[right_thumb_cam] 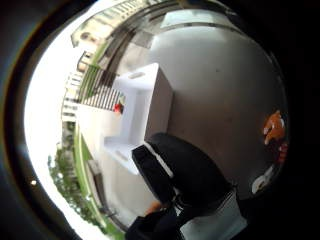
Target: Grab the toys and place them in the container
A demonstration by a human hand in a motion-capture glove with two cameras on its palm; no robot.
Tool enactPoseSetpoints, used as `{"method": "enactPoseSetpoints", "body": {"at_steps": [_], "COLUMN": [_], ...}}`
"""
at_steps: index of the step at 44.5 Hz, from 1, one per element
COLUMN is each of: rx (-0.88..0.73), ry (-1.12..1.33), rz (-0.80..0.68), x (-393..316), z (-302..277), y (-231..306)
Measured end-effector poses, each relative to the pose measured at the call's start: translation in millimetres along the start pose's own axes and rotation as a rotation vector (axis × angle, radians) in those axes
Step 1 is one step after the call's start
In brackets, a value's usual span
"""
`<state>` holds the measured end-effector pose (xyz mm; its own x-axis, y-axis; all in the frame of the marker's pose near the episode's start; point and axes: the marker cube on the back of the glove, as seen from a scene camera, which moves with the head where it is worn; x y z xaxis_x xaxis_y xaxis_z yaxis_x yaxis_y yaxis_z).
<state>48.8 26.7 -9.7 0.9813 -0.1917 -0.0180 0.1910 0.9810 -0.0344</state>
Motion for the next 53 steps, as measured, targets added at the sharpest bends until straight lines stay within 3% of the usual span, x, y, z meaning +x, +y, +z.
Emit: {"method": "enactPoseSetpoints", "body": {"at_steps": [2,4,23,32,42,53], "rx": [-0.002,0.003,0.035,0.006,-0.132,-0.252], "ry": [0.01,0.01,-0.013,-0.029,-0.077,-0.115], "rz": [0.146,0.184,0.273,0.318,0.39,0.433], "x": [14.1,30.3,160.9,208.9,241.0,260.3], "z": [-0.9,-2.3,6.9,56.4,132.7,183.3], "y": [2.0,9.7,124.4,176.4,233.5,258.9]}}
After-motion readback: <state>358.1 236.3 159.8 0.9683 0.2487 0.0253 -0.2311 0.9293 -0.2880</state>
